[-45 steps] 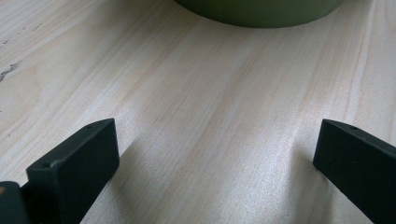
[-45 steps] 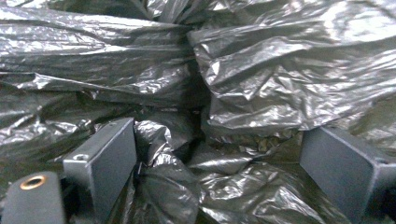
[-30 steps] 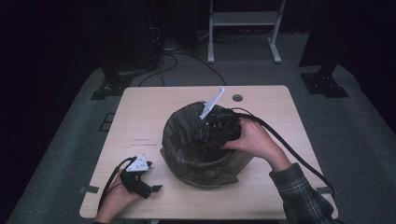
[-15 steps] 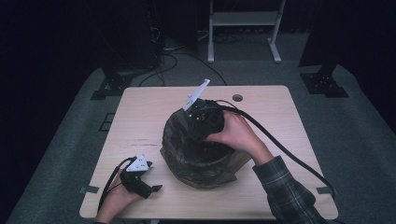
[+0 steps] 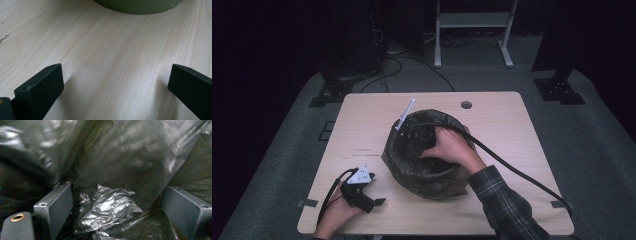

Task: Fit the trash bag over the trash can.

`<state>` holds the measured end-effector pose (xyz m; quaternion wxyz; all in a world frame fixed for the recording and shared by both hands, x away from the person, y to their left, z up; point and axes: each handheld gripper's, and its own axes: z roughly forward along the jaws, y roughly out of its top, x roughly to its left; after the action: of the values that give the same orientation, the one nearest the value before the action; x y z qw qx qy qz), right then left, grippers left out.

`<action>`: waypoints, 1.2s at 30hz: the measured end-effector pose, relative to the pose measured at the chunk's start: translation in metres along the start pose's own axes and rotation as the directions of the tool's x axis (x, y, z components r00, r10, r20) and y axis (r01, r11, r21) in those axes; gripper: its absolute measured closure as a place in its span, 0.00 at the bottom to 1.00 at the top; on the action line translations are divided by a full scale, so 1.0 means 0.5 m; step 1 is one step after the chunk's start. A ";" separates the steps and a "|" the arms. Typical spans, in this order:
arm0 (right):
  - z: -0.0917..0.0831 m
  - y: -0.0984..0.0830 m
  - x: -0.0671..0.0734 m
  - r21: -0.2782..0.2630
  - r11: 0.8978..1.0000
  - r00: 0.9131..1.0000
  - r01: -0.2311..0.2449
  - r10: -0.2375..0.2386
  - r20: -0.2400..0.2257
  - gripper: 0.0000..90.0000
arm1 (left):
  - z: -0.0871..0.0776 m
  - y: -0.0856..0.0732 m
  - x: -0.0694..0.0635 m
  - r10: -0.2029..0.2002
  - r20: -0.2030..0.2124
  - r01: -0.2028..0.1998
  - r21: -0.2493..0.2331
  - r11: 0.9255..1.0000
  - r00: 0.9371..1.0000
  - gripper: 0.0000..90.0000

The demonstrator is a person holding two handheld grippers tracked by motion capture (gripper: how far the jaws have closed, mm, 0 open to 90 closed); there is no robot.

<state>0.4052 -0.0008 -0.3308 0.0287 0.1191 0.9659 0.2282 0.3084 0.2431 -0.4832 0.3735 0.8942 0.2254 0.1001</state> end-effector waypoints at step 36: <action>-0.181 -0.071 0.024 -0.221 0.975 0.996 -0.004 0.024 0.090 0.11 | 0.001 0.001 0.002 0.005 0.006 -0.005 0.000 1.000 1.000 0.00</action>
<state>0.3758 -0.0678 -0.2659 0.0846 0.1323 0.9314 0.3285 0.3098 0.2430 -0.4832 0.3740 0.8951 0.2220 0.0986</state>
